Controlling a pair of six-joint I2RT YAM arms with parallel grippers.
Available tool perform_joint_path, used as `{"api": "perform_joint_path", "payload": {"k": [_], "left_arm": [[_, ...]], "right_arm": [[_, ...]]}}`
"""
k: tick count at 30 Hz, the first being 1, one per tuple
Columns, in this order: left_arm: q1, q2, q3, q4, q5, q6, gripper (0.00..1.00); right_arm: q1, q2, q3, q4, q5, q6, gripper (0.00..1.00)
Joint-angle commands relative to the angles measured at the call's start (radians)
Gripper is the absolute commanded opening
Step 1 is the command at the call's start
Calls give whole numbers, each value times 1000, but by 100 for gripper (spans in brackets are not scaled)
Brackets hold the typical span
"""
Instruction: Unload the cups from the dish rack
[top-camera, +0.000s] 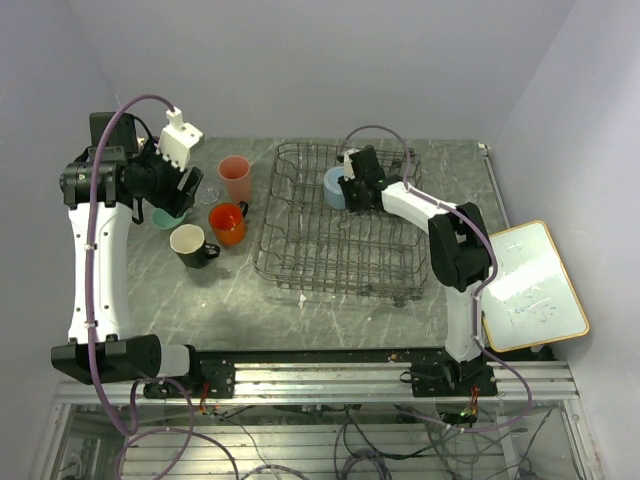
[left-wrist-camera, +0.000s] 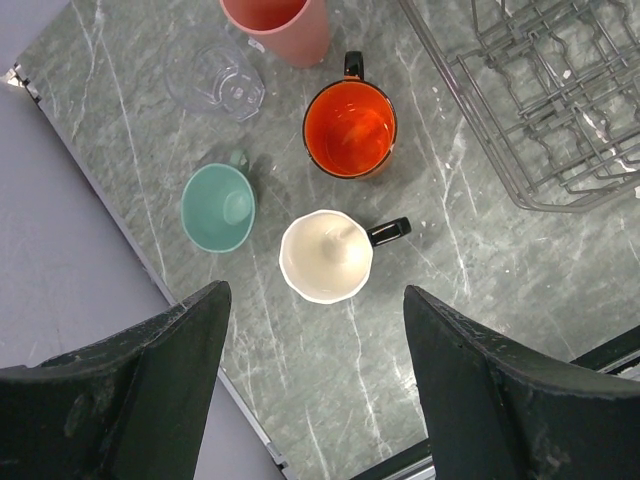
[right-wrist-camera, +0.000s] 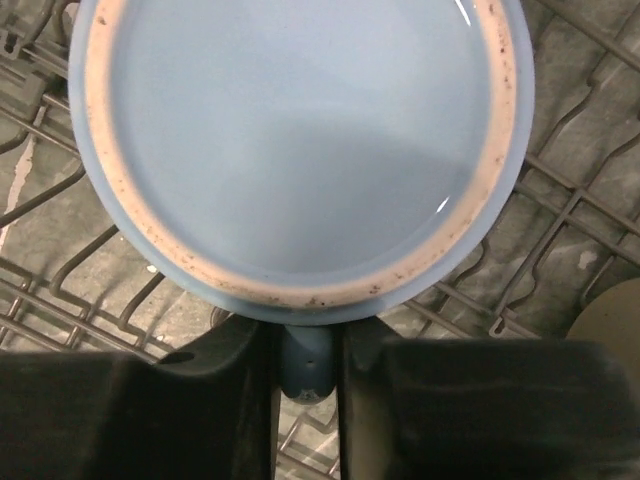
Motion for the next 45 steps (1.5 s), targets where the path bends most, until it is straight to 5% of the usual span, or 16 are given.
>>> {"api": "perform_joint_path", "payload": {"k": [1, 3, 14, 25, 38, 45], "left_arm": [[-7, -24, -16, 0, 40, 2, 80], [-7, -28, -25, -4, 49, 10, 80], [-9, -81, -116, -42, 142, 108, 84], [-20, -133, -162, -15, 156, 146, 85], [-129, -262, -396, 248, 172, 186, 86], [-148, -430, -551, 400, 298, 343, 87]], "right_arm": [[7, -8, -14, 55, 44, 27, 10], [8, -15, -7, 53, 31, 40, 0], [14, -145, 73, 44, 16, 111, 0], [13, -297, 35, 58, -194, 376, 0], [110, -481, -221, 414, -588, 886, 0], [173, -551, -406, 794, -722, 1243, 0]]}}
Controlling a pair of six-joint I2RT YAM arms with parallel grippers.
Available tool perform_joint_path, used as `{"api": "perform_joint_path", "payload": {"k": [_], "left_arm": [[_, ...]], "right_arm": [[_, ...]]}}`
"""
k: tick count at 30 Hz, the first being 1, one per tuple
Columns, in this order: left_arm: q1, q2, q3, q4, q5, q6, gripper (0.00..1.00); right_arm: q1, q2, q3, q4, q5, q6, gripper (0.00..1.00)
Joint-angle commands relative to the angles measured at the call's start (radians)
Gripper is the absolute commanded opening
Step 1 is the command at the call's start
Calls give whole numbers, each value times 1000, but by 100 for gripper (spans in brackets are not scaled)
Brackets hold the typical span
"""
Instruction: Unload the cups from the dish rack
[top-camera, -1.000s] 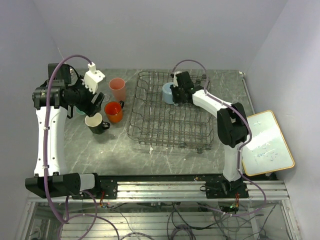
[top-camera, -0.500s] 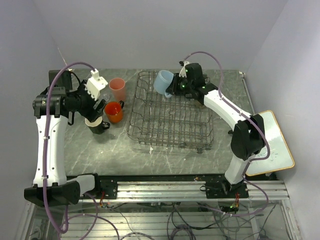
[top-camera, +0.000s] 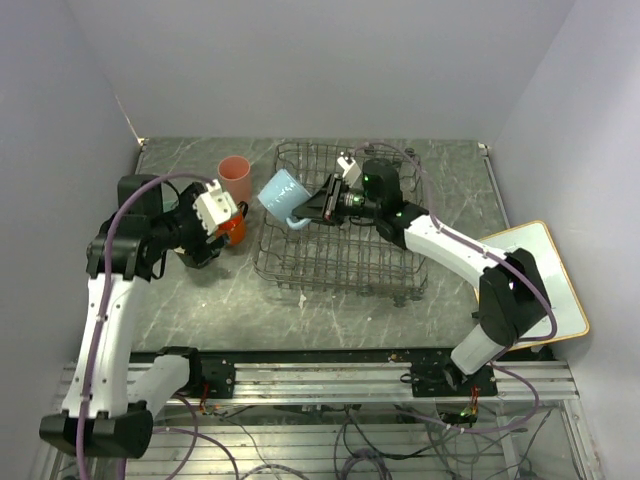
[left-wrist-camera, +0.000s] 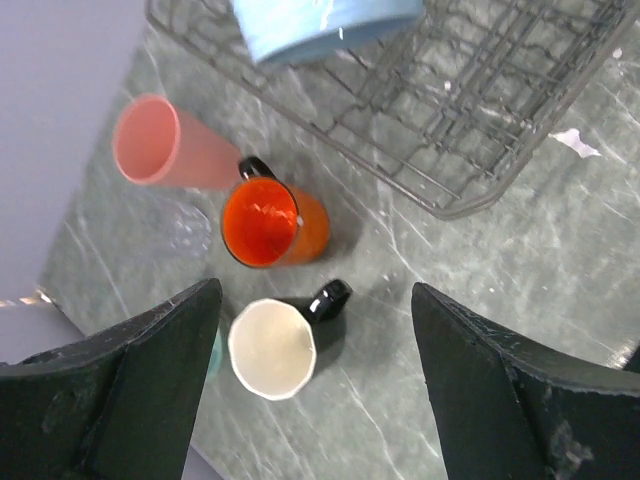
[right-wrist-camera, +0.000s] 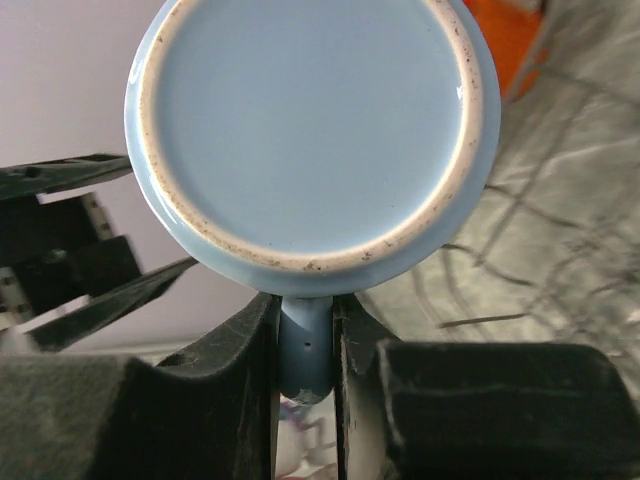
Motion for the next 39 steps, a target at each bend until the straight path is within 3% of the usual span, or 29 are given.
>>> {"api": "perform_joint_path", "payload": {"k": [1, 9, 15, 20, 30, 33, 36, 37, 39], "left_arm": [[-14, -100, -54, 161, 107, 110, 87], [-14, -225, -156, 383, 155, 108, 84], [-14, -299, -195, 507, 177, 77, 78], [-15, -295, -156, 469, 195, 78, 74], [-14, -283, -133, 444, 190, 47, 56], [-14, -278, -125, 439, 191, 36, 43], [-14, -279, -122, 438, 185, 14, 14], [-14, -279, -120, 427, 184, 18, 8], [-15, -272, -109, 384, 181, 31, 7]], "right_arm": [[35, -79, -50, 436, -136, 291, 0], [127, -59, -70, 654, -164, 484, 0], [199, -53, -57, 696, -148, 520, 0], [230, -56, -58, 725, -135, 544, 0], [329, -27, -68, 856, -87, 634, 0], [350, -12, -51, 840, -87, 626, 0], [356, -1, -53, 820, -87, 618, 0], [356, -2, -62, 811, -87, 612, 9], [349, -14, -85, 789, -79, 591, 39]]}}
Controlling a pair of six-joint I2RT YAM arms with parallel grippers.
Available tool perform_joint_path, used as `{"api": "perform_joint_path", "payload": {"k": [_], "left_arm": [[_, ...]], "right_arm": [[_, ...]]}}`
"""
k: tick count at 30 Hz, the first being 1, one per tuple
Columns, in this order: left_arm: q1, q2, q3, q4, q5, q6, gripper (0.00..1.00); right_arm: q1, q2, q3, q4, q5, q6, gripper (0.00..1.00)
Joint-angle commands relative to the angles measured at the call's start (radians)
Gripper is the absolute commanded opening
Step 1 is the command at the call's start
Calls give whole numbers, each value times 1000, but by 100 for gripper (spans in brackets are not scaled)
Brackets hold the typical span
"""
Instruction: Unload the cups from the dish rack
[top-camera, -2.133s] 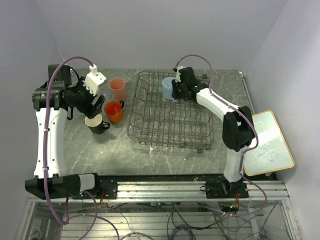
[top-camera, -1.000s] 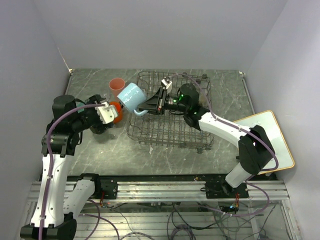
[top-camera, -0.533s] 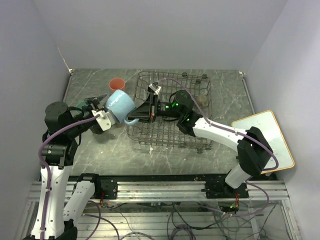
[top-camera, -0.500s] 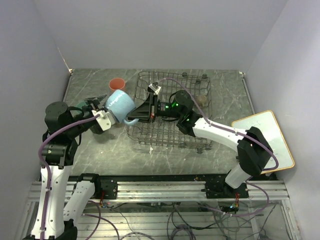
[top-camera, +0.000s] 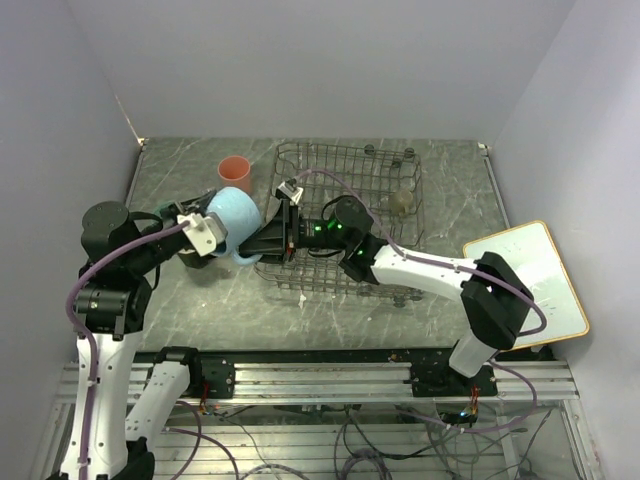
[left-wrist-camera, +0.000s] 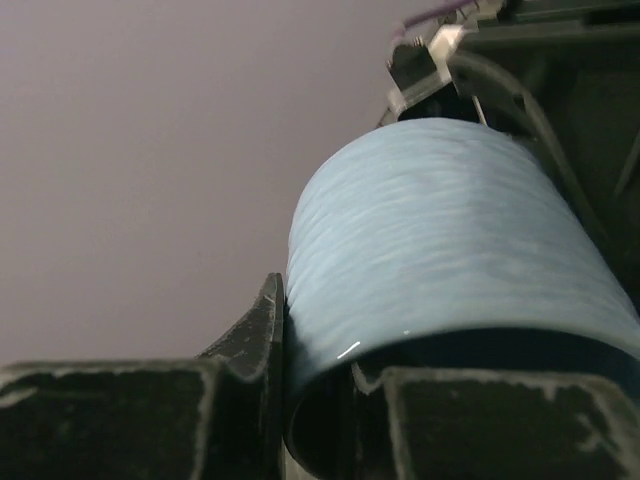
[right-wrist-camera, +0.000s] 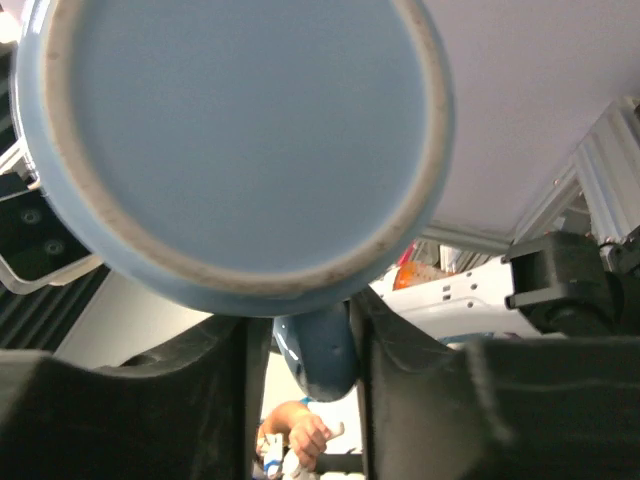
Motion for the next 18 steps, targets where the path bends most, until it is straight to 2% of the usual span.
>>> {"api": "perform_joint_path", "payload": {"k": [1, 4, 9, 12, 18], "left_arm": [[-9, 21, 24, -109, 13, 72, 7], [-9, 70, 72, -272, -22, 105, 7], [-9, 157, 122, -480, -134, 154, 7], [-9, 225, 132, -588, -207, 171, 7], [-13, 370, 109, -640, -369, 79, 7]], "right_arm": [[-7, -54, -4, 64, 31, -29, 48], [-43, -104, -14, -117, 65, -144, 67], [-155, -193, -17, -407, 110, -312, 84], [-244, -254, -41, -556, 153, -408, 89], [-389, -321, -38, -859, 298, -631, 93]]}}
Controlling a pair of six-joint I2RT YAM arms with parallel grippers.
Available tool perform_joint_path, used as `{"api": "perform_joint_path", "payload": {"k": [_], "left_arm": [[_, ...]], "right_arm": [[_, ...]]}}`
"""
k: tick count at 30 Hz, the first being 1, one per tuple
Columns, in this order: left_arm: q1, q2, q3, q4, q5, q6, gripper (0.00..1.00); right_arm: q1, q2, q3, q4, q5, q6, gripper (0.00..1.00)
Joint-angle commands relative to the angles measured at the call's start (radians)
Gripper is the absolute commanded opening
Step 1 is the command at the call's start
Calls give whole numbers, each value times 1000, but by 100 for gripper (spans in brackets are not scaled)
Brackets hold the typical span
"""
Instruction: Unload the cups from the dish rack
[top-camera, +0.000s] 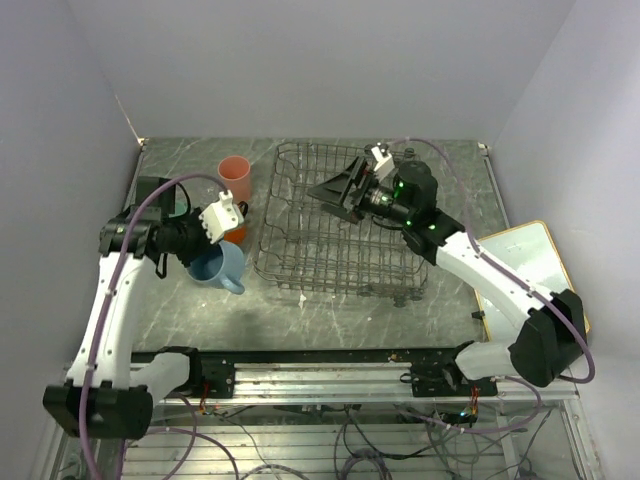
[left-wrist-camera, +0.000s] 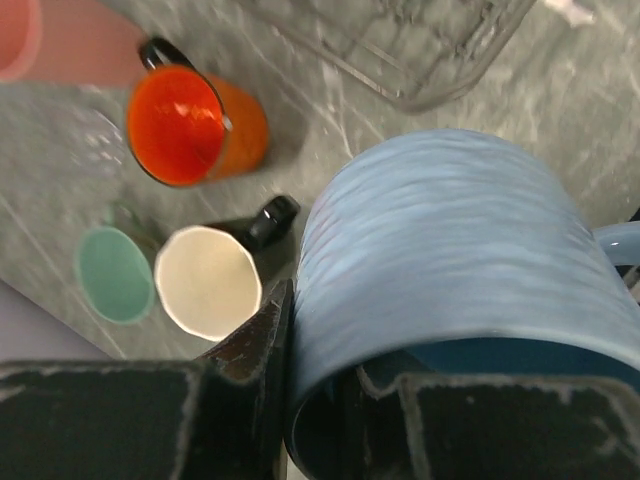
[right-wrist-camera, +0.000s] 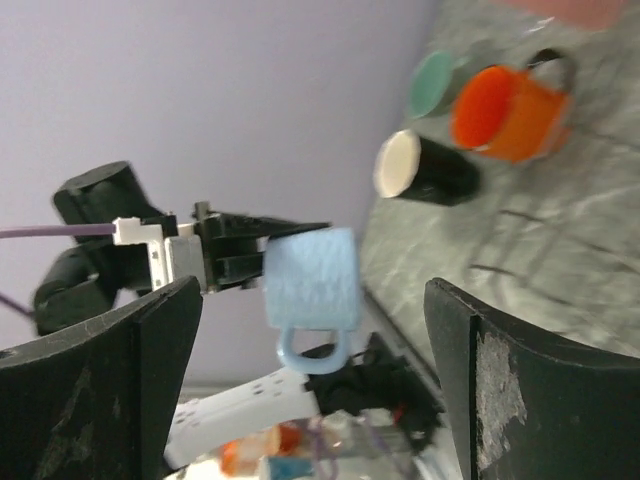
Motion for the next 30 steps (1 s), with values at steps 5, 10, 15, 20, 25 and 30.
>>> {"api": "perform_joint_path", "payload": {"k": [5, 10, 15, 20, 25, 30], "left_arm": [[-40, 107, -29, -1, -185, -105, 7], [-100, 174, -83, 67, -271, -172, 7], [-110, 237, -147, 161, -316, -163, 7], [-157, 294, -194, 241, -353, -181, 7], [-194, 329, -214, 294, -371, -178, 7], [-222, 342, -247, 352, -386, -147, 7]], "right_arm": [[-156, -67, 0, -435, 287, -345, 95], [-231, -79, 37, -534, 420, -430, 97], [-248, -83, 37, -575, 526, -473, 99], [-283, -67, 50, -602, 571, -503, 100], [-311, -56, 81, -619, 581, -528, 100], [-358, -18, 91, -616, 575, -545, 100]]}}
